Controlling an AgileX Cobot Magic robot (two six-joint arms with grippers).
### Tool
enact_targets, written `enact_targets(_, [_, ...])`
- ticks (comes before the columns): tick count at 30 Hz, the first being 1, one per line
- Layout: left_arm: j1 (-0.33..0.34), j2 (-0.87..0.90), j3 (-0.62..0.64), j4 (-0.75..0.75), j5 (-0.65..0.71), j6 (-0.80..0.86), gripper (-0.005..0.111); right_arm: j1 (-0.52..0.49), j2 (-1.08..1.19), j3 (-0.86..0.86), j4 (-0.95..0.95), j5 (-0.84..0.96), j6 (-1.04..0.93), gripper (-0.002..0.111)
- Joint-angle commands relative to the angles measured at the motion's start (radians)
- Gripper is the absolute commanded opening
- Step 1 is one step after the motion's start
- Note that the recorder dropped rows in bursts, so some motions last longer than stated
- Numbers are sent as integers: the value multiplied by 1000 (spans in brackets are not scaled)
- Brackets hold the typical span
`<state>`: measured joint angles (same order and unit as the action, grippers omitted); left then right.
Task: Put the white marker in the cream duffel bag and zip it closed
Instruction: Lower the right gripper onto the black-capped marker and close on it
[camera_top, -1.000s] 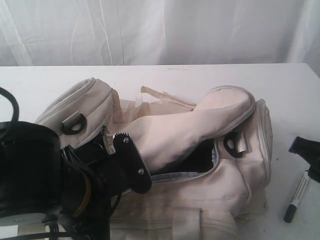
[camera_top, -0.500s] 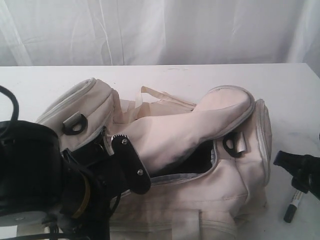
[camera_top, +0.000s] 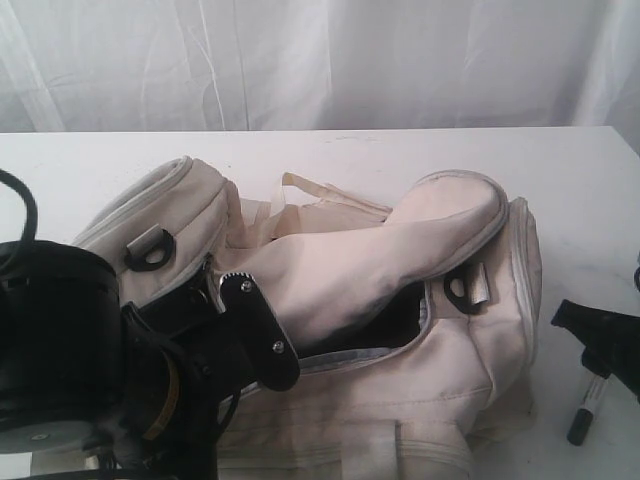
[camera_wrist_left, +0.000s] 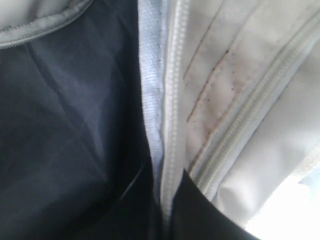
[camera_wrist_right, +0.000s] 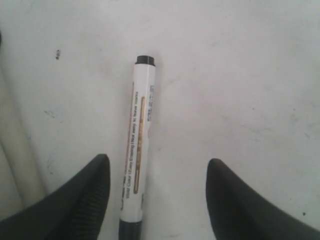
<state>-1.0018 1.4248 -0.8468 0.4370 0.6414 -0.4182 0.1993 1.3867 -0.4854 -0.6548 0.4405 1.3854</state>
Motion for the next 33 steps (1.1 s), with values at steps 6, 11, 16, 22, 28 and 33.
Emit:
enact_targets(6, [2,-6,-3,-8,36,-8,0,-42,132,-9,24,-128,-83,54])
enact_targets(11, [2,-6,-3,-8,40,-4,0,-42,190,-28,24,-128,-93,54])
enact_targets(16, [2,-6,-3,-8,43,-4,0,-42,212,-30,24,-115,-94,45])
enact_targets(22, [2,-6,-3,-8,26,-4,0,-42,212,-30,33,-84,-94,25])
enact_targets(28, [2,-6,-3,-2,14,0,0,-42,197,-30,31,-75,-94,4])
enact_targets(33, [2,-6,-3,-1,14,2,0,-42,126,-30,14,-88,-94,0])
